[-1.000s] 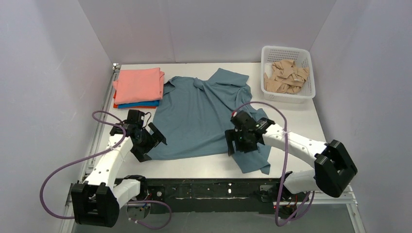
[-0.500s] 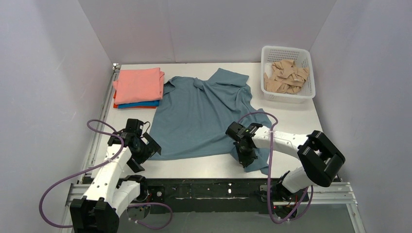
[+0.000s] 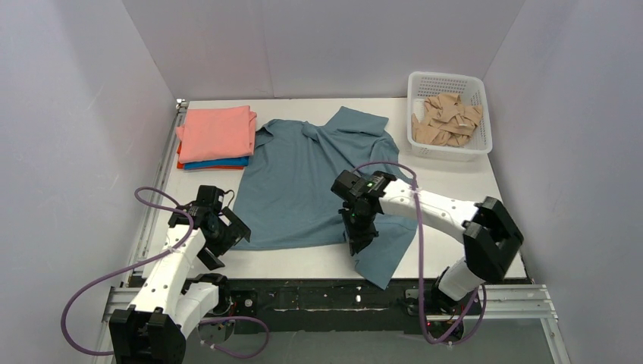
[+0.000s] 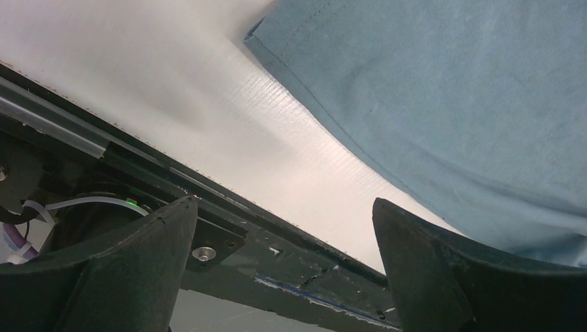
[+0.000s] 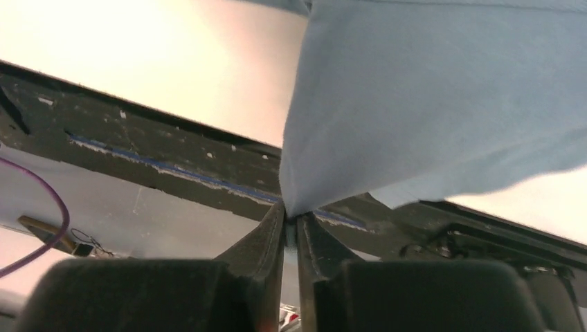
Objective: Fold and stack the t-shirts
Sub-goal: Flatten out the tshirt
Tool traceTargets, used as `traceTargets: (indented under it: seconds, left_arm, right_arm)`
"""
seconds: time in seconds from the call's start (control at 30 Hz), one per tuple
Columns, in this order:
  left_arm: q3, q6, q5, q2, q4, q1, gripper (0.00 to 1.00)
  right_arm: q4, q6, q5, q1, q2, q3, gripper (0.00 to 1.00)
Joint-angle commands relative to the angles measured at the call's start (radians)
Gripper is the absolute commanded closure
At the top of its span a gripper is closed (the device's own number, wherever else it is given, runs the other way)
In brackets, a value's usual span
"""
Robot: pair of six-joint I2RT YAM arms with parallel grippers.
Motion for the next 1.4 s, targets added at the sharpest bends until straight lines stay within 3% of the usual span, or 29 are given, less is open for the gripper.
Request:
traceTargets:
  seconds: [0.0, 0.13, 0.23, 0.57, 0.83, 1.13, 1.27, 1.37]
  left_arm:
    - [0.017, 0.003, -0.027, 0.006, -0.139, -0.003, 0.01]
    - [0.019, -0.013, -0.084, 0.001, -0.174, -0.003, 0.00]
    - [0.000, -0.026, -0.097, 0.025, -0.159, -0.003, 0.00]
    - [-0.063, -0.025, -0.130, 0.157, 0.084, 0.031, 0.00]
    - [-0.096, -0.018, -0.152, 0.302, 0.241, 0.060, 0.23]
    - [-0.134, -0.036, -0.112, 0.414, 0.323, 0.060, 0.35]
    - [-0.133, -0.036, -0.100, 0.442, 0.335, 0.060, 0.52]
    - [-0.138, -0.027, -0.087, 0.442, 0.350, 0.060, 0.75]
  right_arm:
    - [0.093, -0.014, -0.093, 0.031, 0.133, 0.066, 0.67]
    - [0.102, -0.031, -0.022, 0.048, 0.068, 0.073, 0.27]
    - [0.095, -0.030, 0.097, 0.047, -0.055, -0.001, 0.19]
    - [0.173, 0.033, 0.074, 0.037, -0.304, -0.326, 0.18]
    - [0.227, -0.003, 0.081, 0.037, -0.356, -0.387, 0.19]
    - [0.219, -0.029, 0.090, 0.037, -0.329, -0.384, 0.20]
    - [0.216, -0.028, 0.097, 0.037, -0.330, -0.386, 0.21]
    - [0.226, -0.040, 0.080, 0.042, -0.328, -0.398, 0.24]
